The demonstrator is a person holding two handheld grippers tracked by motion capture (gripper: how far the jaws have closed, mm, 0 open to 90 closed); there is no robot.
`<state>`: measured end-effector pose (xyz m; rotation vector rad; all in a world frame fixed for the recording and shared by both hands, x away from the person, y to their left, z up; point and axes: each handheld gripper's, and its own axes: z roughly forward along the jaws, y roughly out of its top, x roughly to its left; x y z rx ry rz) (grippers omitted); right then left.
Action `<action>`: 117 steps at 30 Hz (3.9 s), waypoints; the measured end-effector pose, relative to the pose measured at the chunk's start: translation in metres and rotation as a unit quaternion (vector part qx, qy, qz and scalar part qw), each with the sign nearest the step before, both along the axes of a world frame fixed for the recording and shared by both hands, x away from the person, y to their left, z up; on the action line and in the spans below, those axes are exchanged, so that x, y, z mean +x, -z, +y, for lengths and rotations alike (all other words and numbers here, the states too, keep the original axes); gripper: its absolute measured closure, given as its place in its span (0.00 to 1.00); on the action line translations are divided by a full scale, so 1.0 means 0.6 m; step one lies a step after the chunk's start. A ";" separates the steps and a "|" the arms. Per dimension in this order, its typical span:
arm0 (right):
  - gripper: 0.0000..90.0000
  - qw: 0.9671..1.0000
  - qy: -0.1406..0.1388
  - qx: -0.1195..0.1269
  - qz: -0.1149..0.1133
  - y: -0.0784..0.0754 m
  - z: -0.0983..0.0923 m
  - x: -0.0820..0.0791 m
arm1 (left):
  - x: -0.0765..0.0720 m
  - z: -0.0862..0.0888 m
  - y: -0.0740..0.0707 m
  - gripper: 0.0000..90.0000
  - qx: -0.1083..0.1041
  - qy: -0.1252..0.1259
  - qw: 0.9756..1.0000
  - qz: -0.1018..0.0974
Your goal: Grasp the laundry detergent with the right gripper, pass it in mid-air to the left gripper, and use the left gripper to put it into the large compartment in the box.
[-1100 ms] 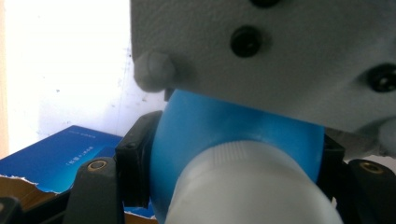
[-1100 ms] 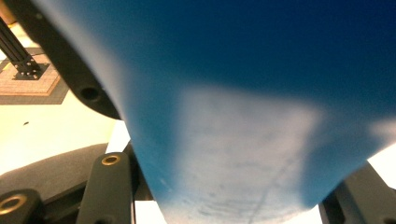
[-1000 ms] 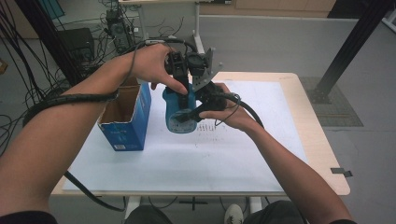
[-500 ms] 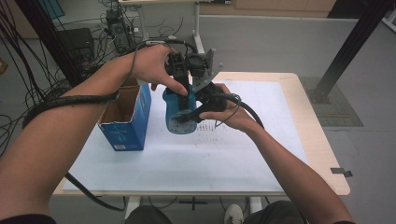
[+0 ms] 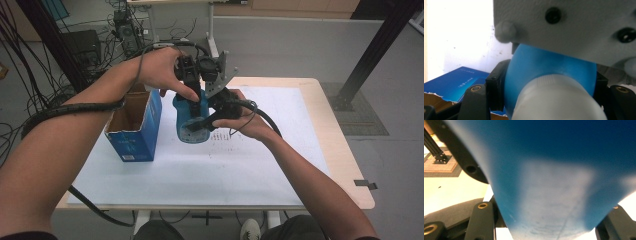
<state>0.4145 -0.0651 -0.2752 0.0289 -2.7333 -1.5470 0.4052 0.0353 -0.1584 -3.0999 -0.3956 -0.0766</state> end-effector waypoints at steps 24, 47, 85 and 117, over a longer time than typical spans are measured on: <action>0.47 1.000 0.000 -0.002 -0.001 -0.001 0.002 0.000 | 0.001 0.001 -0.002 0.39 0.003 -0.001 1.000 0.001; 0.46 1.000 -0.001 0.001 -0.005 -0.003 0.003 0.000 | -0.001 0.002 -0.004 0.39 0.008 -0.002 1.000 0.001; 0.44 1.000 0.002 0.000 -0.004 0.000 0.001 -0.002 | -0.001 -0.001 0.001 0.40 0.007 -0.009 1.000 0.001; 0.00 0.990 0.114 -0.070 0.045 0.012 -0.074 -0.015 | 0.010 0.020 -0.017 0.39 0.012 -0.060 0.998 0.005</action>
